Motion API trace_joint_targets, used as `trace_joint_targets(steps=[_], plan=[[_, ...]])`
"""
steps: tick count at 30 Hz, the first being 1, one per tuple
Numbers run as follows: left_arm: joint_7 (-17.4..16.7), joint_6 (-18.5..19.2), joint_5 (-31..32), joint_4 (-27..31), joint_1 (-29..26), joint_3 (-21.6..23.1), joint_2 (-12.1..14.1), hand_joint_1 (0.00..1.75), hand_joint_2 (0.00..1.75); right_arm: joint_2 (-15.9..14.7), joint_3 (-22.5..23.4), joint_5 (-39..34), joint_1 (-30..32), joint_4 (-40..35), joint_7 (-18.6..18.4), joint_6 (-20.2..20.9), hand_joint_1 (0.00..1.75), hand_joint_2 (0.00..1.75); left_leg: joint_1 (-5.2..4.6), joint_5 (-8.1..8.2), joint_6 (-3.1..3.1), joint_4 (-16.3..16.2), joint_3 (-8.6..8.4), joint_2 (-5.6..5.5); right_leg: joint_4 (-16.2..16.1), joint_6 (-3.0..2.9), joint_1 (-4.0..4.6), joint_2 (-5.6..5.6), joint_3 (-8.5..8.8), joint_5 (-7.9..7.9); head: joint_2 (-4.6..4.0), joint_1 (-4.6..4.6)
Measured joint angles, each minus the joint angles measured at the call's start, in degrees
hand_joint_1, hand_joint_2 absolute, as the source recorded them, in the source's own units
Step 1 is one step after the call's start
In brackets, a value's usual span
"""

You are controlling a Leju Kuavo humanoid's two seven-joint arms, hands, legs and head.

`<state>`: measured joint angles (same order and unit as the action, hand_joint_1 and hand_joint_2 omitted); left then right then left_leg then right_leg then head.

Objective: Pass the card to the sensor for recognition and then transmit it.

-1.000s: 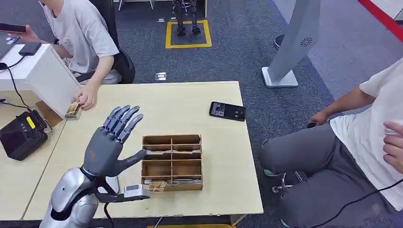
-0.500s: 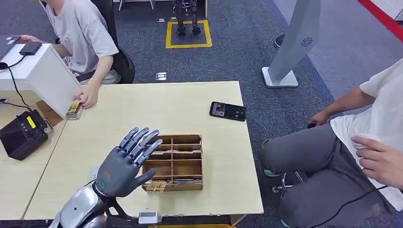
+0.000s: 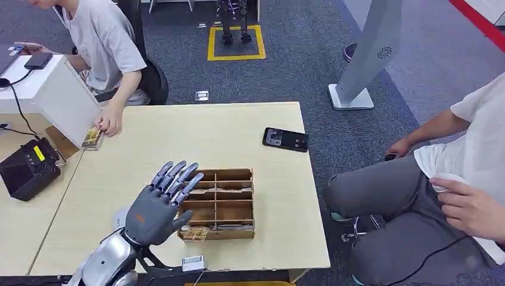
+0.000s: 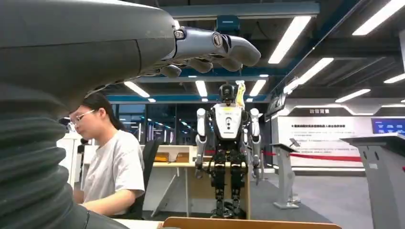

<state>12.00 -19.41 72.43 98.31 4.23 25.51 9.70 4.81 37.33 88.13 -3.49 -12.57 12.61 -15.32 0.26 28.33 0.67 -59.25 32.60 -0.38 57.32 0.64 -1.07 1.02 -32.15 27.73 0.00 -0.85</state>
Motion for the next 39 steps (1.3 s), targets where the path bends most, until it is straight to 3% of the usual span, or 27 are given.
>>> trace_joint_targets(steps=[10,39], plan=[[-3.06,0.20,5.34,-3.87,0.60,-1.29,-0.55,0.00,1.75,0.00,0.07,0.07,-0.12,0.00,-0.02,0.02,0.00,1.75,0.00,-0.02,0.03,0.00,0.00,0.00,0.00,0.00,0.00,0.00,0.00,-0.01,0.00,0.00],[-3.89,1.95,4.75,-9.09,0.89,-4.85,-1.73,0.00,1.75,0.00,0.07,0.07,-0.22,0.00,-0.20,0.09,0.00,1.75,-0.01,-0.02,0.03,0.00,0.01,0.00,0.00,0.01,-0.01,-0.01,0.00,-0.01,0.00,0.00]])
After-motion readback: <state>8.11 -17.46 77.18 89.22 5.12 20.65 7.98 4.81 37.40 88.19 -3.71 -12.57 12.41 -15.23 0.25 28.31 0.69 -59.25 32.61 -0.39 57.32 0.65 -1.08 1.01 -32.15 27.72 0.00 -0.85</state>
